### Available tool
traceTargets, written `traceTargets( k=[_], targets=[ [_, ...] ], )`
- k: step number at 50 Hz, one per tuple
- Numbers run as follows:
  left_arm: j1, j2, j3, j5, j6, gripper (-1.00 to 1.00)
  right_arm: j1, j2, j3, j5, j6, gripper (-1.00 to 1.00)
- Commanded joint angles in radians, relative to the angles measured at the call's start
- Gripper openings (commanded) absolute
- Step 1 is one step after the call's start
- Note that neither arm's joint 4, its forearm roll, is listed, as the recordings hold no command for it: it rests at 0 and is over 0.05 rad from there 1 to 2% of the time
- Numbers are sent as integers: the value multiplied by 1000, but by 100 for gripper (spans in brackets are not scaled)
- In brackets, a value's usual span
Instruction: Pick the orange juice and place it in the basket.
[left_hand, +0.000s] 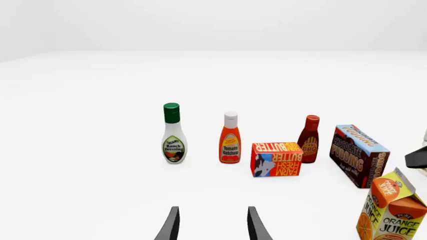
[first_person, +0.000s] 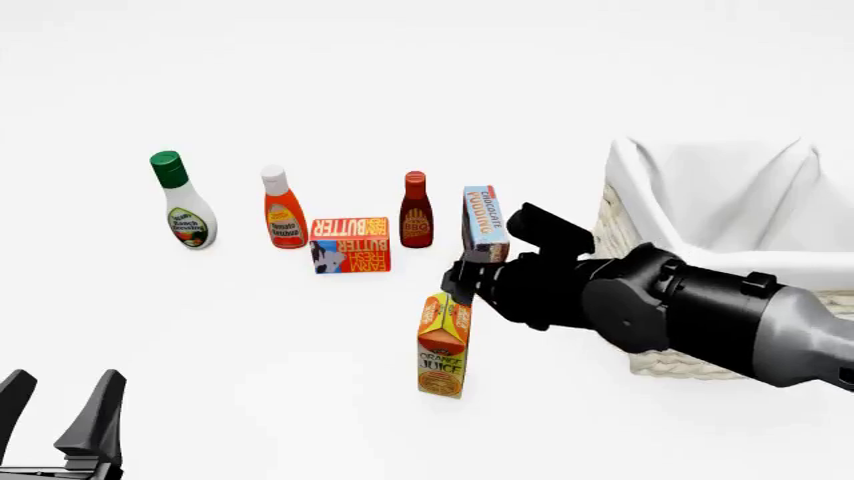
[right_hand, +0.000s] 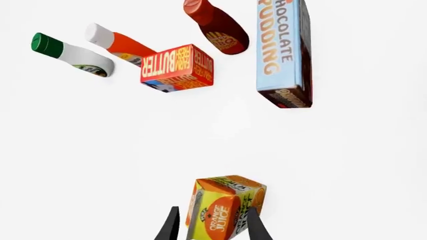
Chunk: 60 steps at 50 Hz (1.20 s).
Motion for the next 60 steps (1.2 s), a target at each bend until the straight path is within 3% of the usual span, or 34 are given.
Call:
traceTargets(
  k=[1,38,39,43,45,60],
  targets=[
    [0,0,0,0,0,100,9,32,2,-21,10,100],
    [0,0,0,0,0,100,72,105,115,-164,99,100],
    [0,0,0,0,0,100,74,106,118,-167,102,-100],
    [0,0,0,0,0,100,88,103,121,-170,105,-100],
    [0,0,0,0,0,100,64,92,101,-149,72,-100],
    [0,0,0,0,0,100,45,20,79,-123,28,-100]
  ],
)
